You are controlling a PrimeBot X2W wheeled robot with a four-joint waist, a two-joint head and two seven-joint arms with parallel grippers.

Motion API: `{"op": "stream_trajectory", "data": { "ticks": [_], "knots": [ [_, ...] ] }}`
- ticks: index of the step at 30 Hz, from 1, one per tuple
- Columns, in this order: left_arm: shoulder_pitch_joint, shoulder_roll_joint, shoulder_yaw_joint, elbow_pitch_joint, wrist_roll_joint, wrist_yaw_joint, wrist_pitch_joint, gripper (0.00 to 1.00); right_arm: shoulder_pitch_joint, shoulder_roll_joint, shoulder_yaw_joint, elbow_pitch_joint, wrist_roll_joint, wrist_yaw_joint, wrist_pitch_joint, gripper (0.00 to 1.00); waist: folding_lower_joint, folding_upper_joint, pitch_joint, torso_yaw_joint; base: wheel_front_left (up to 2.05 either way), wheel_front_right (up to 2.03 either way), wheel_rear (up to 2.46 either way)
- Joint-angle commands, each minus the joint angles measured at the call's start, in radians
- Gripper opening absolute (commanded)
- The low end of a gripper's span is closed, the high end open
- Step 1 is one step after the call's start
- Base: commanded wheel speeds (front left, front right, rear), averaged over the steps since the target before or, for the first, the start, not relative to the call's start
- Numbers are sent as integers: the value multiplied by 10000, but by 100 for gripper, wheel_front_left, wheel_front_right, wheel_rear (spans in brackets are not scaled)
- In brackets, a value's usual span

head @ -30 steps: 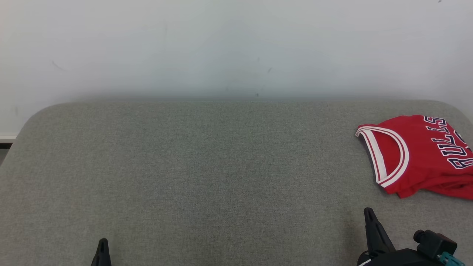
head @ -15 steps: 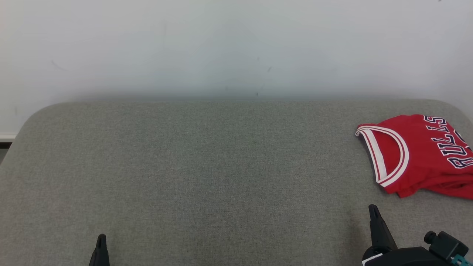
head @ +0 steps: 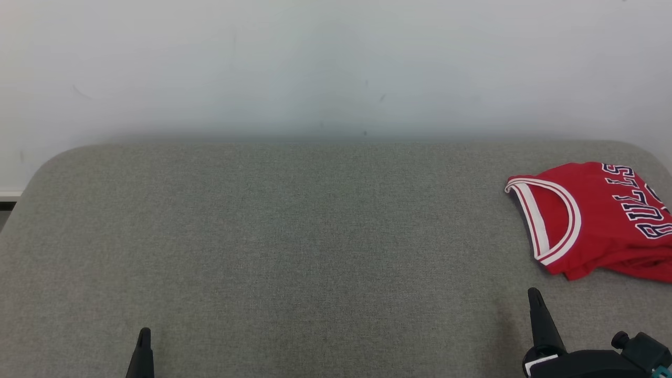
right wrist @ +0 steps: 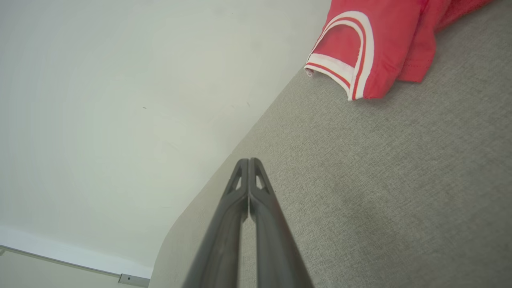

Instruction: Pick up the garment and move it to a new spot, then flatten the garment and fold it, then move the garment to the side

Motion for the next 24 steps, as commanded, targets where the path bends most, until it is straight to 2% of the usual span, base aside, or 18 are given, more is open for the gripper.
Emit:
{"op": "stream_trajectory", "data": {
  "ticks": [1, 24],
  "knots": [
    [-221, 25, 72, -117, -307, -45, 95, 0, 29, -19, -23, -147, 334, 3, 50, 0, 0, 0, 2, -1, 0, 0, 0],
    [-484, 21, 225, -130, -2527, -65, 855, 0, 98, -23, -68, -419, 2736, 5, 292, 0, 0, 0, 37, -12, 0, 0, 0]
  ]
}}
